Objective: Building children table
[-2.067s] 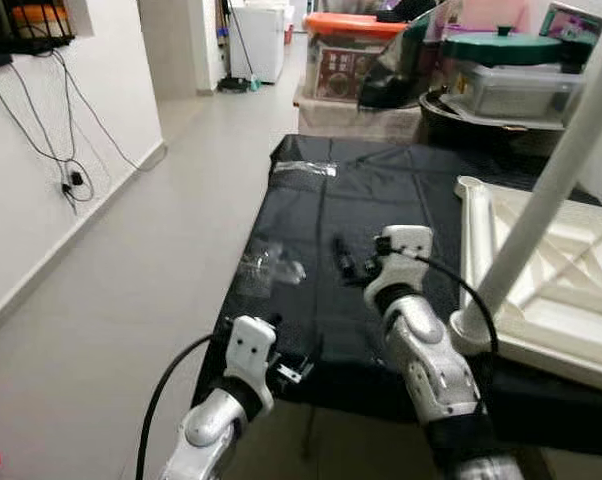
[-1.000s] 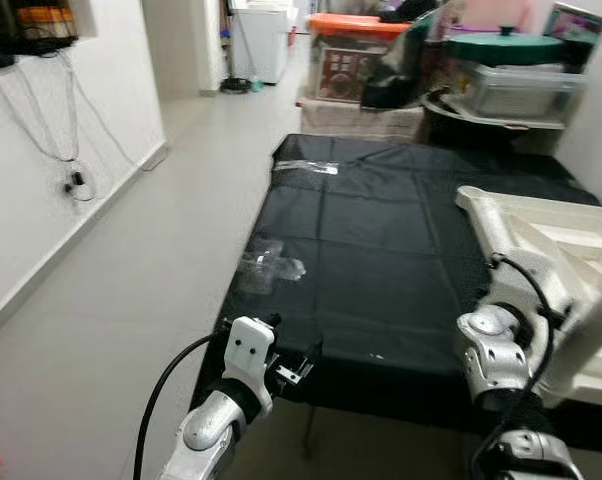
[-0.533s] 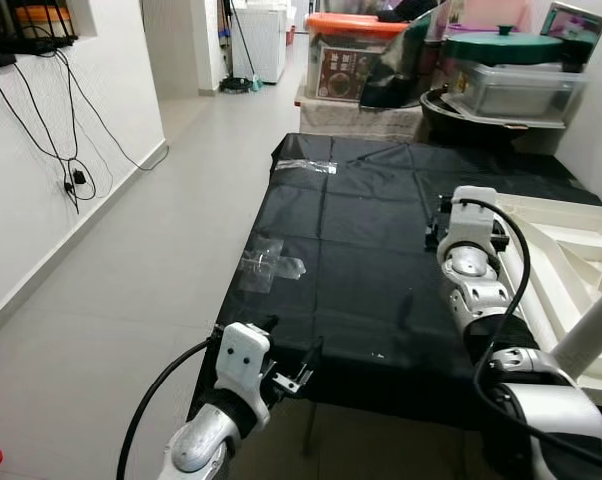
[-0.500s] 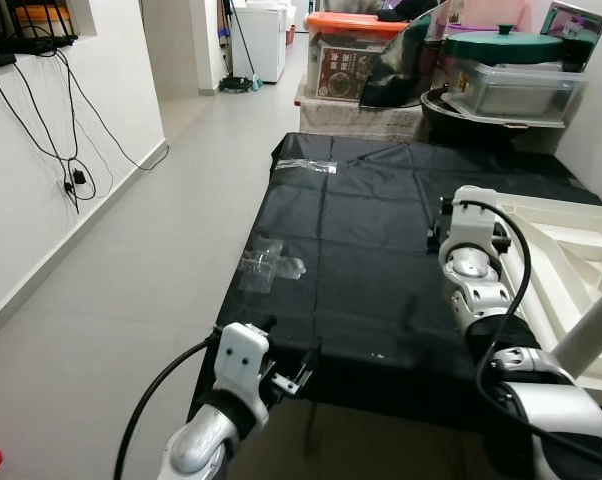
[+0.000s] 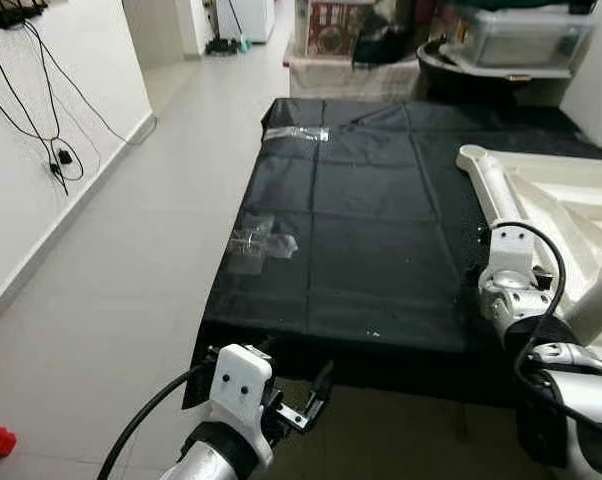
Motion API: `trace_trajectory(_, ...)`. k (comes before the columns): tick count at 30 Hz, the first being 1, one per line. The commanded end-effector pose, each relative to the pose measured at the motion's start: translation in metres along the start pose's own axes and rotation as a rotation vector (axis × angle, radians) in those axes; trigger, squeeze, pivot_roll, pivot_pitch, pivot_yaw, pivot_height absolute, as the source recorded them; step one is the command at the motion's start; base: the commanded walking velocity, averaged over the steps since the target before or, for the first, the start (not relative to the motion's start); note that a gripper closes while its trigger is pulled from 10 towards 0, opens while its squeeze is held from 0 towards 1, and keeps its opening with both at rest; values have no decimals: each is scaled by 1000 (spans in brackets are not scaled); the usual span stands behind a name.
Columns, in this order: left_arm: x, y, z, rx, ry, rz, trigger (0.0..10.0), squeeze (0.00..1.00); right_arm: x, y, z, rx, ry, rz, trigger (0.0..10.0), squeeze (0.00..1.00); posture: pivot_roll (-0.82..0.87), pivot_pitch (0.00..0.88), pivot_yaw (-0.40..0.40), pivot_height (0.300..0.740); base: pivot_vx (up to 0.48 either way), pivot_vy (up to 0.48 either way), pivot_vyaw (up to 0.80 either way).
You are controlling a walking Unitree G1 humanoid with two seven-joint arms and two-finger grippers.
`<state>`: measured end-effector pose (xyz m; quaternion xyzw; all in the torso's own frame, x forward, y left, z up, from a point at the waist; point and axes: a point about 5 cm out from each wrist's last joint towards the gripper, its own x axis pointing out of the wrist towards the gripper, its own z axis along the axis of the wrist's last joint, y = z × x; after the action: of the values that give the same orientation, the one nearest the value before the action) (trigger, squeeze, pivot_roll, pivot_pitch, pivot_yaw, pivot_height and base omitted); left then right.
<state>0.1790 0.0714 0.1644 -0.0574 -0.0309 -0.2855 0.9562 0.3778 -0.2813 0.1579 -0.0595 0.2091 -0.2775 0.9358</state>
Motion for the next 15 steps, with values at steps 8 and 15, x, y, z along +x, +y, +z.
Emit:
trace_trajectory(8,0,10,13,28,4,58,10000,0,-1,8,-17,56,157,108,8471,0,118,283,-12,740,0,0,0)
trace_trajectory(15,-2,5,12,21,22,50,10000,0,-4,18,-14,69,199,274,0,0,118,286,-22,740,0,0,0)
